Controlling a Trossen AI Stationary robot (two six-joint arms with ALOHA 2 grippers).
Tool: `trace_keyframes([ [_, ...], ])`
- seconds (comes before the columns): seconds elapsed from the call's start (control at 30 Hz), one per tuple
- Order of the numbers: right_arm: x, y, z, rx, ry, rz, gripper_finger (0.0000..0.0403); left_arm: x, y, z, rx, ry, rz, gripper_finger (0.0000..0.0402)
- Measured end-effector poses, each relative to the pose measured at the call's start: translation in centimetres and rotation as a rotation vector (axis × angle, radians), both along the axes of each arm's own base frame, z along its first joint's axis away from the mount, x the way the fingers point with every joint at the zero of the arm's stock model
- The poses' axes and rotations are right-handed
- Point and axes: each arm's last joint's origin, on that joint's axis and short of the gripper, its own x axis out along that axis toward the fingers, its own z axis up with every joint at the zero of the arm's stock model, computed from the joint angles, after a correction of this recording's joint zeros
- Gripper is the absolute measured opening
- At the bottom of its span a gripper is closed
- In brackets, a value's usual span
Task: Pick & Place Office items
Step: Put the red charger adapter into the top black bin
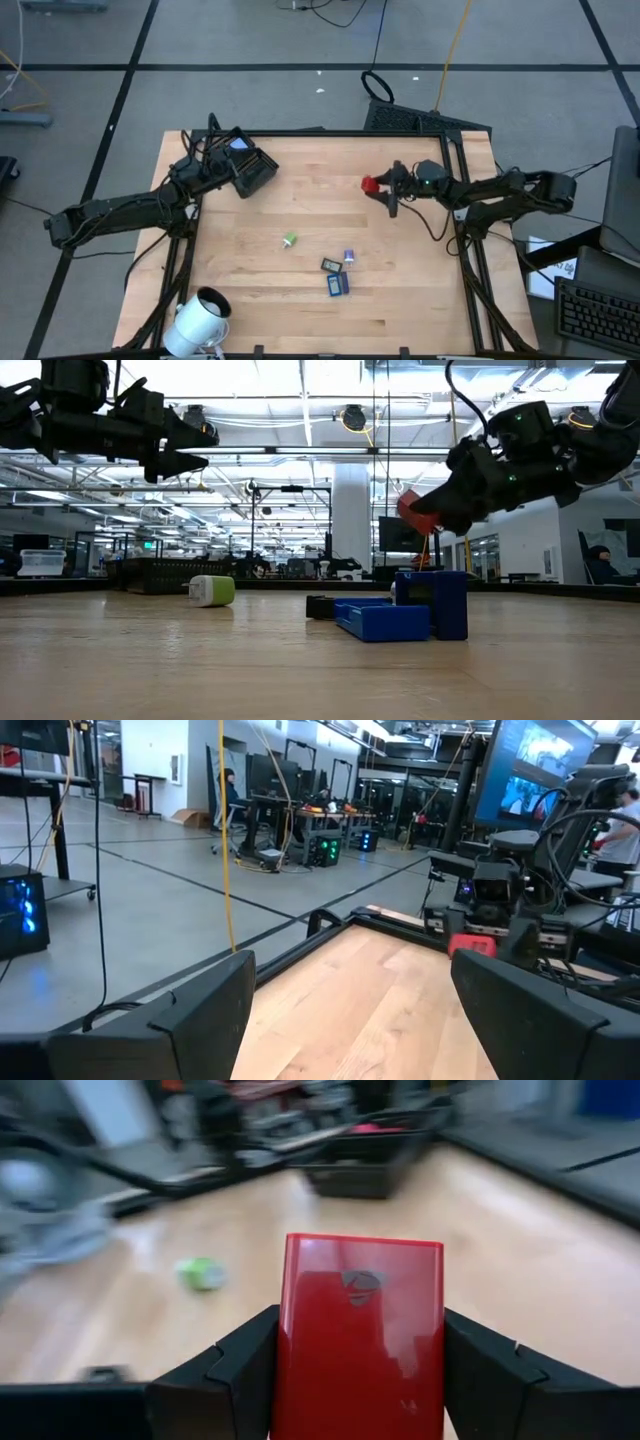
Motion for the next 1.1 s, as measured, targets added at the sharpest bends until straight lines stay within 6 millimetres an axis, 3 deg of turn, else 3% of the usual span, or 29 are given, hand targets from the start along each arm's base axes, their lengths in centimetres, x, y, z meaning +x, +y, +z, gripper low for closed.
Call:
trace_keyframes([
  [0.27, 0.8, 1.2, 0.4, 0.095, -0.107, 0.295, 0.0212, 0.0, 0.0, 0.1, 0.008, -0.009, -0.015, 0.0335],
  [0.57, 2.5, 2.3, 3.1, 0.277, -0.159, 0.586, 0.0212, 0.0, 0.0, 0.1, 0.013, -0.006, -0.014, 0.0335],
  [0.9, 4.0, 7.3, 7.4, 0.093, -0.346, 1.091, 0.0212, 0.0, 0.0, 0.1, 0.012, -0.006, -0.014, 0.0335],
  [1.1, 3.9, 9.0, 9.8, 0.010, -0.495, 1.157, 0.0212, 0.0, 0.0, 0.1, 0.006, -0.008, -0.014, 0.0335],
])
